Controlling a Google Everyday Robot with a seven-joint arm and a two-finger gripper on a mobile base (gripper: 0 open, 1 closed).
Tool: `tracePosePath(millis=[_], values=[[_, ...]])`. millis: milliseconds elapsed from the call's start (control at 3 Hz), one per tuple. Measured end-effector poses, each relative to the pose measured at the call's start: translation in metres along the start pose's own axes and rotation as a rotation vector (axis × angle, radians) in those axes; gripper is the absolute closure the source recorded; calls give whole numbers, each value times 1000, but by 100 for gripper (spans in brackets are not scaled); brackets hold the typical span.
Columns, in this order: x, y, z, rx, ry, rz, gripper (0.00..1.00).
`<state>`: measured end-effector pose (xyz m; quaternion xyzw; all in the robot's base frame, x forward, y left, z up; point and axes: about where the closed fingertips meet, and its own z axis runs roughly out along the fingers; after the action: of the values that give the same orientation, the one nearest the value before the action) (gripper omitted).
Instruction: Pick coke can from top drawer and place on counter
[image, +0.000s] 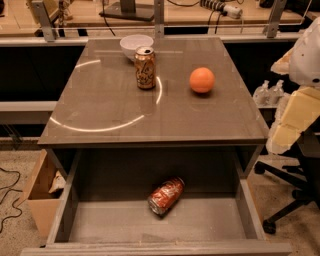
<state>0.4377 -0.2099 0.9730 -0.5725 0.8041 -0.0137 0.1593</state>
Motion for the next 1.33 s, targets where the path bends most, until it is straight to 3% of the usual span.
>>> tracePosePath(millis=[667, 1000, 1333], values=[[-25, 44, 35, -89, -136, 380, 0], [-34, 68, 54, -107, -85, 509, 0], [-33, 82, 74, -134, 25, 607, 0]])
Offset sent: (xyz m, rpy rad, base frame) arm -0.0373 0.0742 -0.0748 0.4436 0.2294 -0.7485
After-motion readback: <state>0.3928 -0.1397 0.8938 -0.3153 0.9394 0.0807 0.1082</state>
